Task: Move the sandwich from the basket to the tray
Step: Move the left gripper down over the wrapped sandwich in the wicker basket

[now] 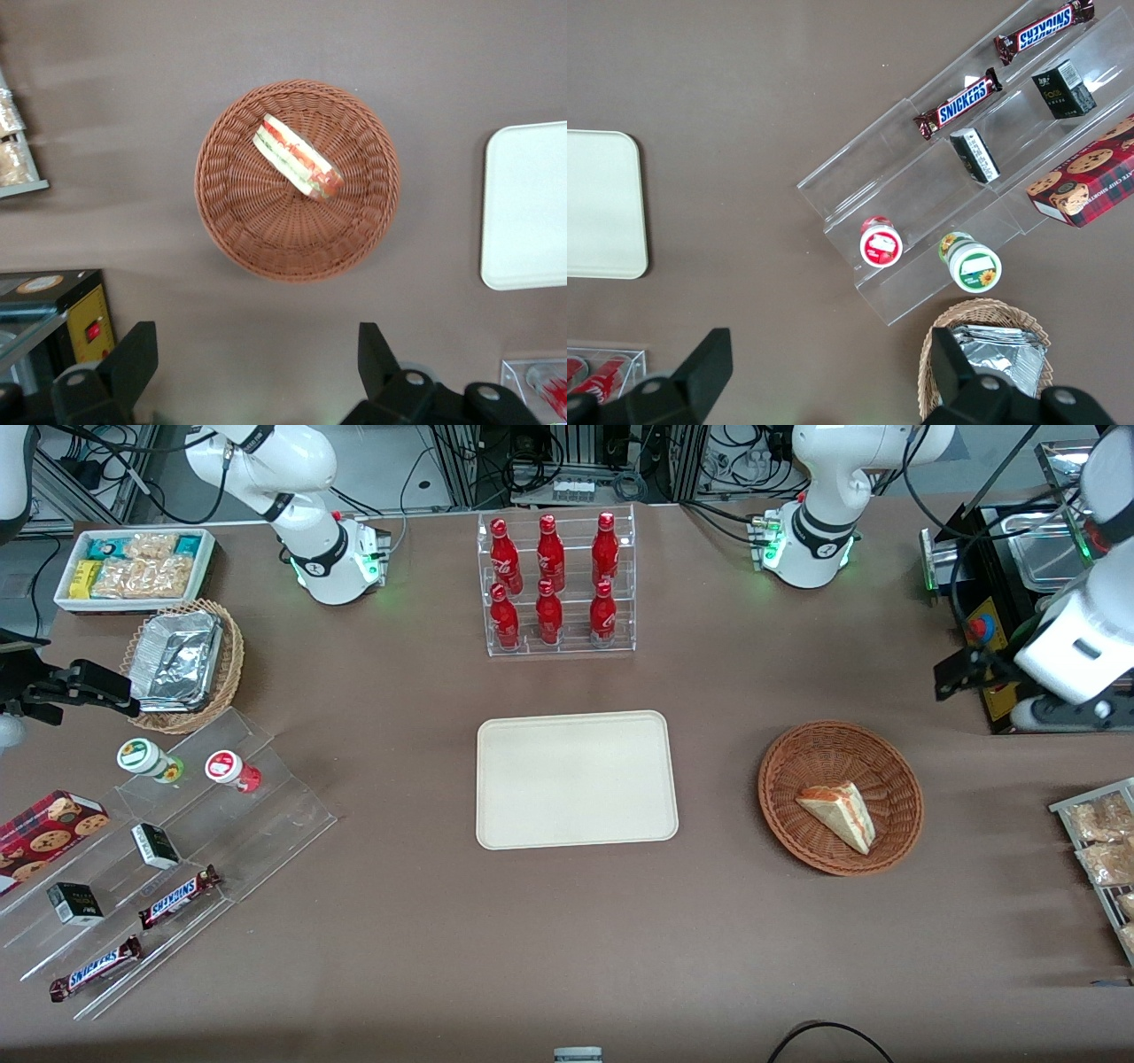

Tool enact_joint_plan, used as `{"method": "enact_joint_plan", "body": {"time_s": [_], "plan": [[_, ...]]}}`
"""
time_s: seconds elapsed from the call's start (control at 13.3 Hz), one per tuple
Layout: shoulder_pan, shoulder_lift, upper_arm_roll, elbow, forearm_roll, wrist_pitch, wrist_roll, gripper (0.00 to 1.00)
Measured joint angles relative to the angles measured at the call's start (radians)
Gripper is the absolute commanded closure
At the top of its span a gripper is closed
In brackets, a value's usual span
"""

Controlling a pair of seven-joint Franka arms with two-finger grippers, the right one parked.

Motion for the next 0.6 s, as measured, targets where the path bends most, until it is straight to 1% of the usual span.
{"method": "enact_joint_plan", "body": {"time_s": [0.3,0.45,0.6], "plan": [[0.026,0.02,0.006,-0.198,0.0,0.235,-0.103,0.0],[0.036,0.043,0.009,-0.243,0.0,0.285,-0.195,0.0],[0.045,0.071,0.009,-0.257,0.0,0.325,-0.28,0.0]]}}
